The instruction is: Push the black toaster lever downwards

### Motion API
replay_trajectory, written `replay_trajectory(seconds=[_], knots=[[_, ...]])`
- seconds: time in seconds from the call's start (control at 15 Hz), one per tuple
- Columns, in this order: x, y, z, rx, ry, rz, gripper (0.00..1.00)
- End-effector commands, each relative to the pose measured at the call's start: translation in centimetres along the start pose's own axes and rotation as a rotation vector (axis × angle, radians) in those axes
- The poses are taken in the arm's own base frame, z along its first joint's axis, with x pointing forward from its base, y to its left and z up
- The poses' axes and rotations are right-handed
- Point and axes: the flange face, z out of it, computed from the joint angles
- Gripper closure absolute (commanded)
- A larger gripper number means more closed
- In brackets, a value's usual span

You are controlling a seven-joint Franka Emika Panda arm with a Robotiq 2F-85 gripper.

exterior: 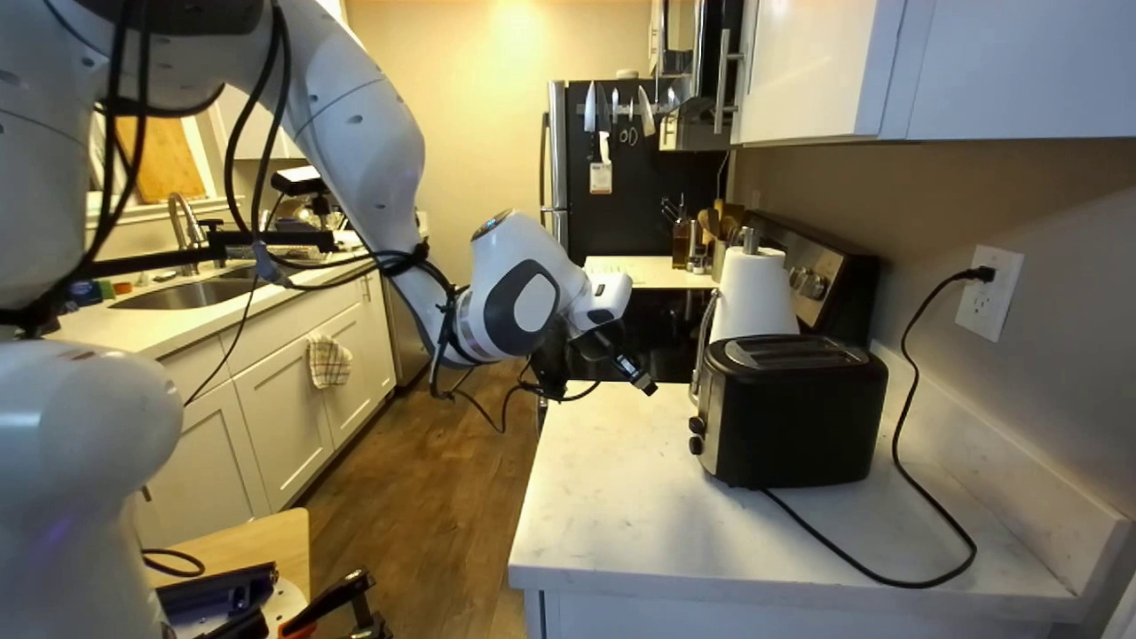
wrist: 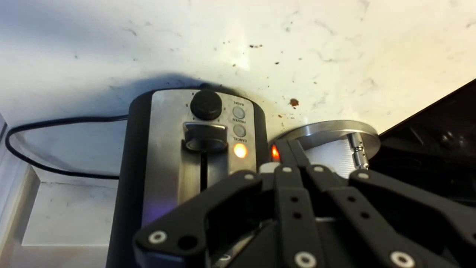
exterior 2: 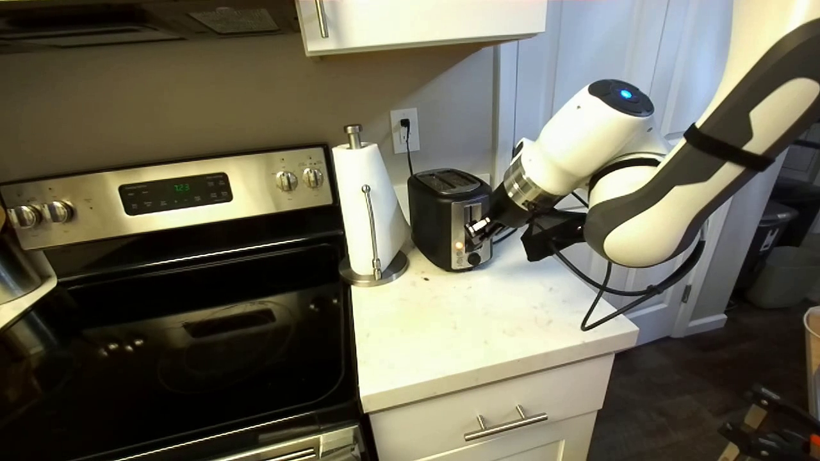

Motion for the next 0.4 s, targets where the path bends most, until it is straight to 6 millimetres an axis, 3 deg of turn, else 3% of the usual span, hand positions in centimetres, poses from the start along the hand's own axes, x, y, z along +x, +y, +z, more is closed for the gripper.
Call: replay_trajectory(seconds=[0.0, 0.33], knots=[[-0.05, 0.72, -1.55, 0.013, -0.066, 0.013, 1.00], [-0.01, 1.10, -1.98, 0.004, -0.103, 0.032, 1.00]])
